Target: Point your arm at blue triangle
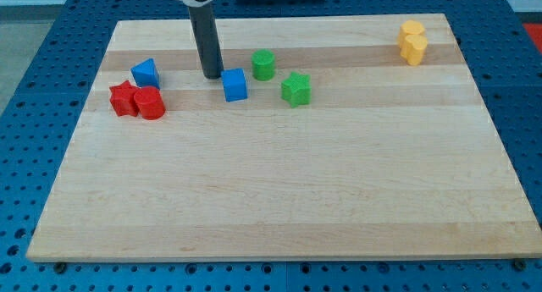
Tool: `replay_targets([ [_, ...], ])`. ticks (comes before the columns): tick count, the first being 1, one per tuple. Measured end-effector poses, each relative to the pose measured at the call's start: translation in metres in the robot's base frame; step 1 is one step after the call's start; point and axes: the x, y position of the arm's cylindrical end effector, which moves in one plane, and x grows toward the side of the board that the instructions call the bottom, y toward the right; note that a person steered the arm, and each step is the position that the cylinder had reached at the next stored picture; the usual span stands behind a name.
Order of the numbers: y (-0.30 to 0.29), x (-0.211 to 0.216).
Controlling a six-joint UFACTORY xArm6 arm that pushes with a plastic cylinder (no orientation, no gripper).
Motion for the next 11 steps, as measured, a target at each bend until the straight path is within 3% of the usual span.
replay_targets([
  [3, 0.009, 0.009],
  [4, -0.014, -0.008],
  [5, -0.055, -0.063],
  [6, -0.059, -0.076],
  [7, -0.108, -0.123],
  [8, -0.146, -0.128],
  [11, -0.145, -0.062],
])
